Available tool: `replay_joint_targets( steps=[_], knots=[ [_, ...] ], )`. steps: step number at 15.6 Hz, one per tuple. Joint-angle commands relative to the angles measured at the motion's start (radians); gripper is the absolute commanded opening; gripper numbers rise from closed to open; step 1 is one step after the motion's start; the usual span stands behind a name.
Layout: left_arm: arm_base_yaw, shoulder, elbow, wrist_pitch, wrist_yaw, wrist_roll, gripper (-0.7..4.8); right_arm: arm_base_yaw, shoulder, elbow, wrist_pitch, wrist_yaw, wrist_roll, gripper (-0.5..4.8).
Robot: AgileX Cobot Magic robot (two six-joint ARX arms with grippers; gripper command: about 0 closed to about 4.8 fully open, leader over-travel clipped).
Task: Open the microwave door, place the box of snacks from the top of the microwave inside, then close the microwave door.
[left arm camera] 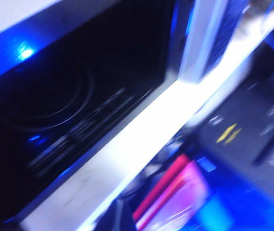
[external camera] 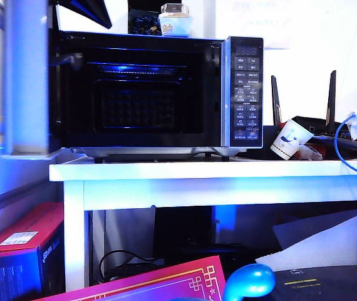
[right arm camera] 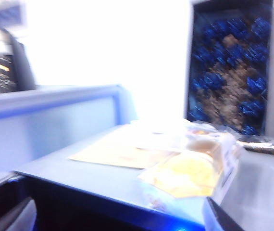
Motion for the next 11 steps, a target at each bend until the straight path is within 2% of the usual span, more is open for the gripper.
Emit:
replay_joint_targets(
  steps=[1,4,7,11],
  knots=[
    [0.002,-0.014,0.003,-0.029,-0.042,0.032,-0.06,0.002,0.06,0.133,-0.051,0.037,-0.002,4.79],
    [0.002,-0.014,0.004,-0.029,-0.042,0.039,-0.06,0.003,0.135,0.268,-0.13,0.105,-0.002,4.79],
    [0.002,-0.016,0.004,-0.031,-0.042,0.04,-0.06,0.058,0.228,0.408,-0.149,0.246,-0.072,4.79],
    [0.002,-0.016,0.004,-0.053,-0.096,0.072,-0.06,0.095,0.334,0.581,-0.262,0.342,-0.107,4.79]
  ],
)
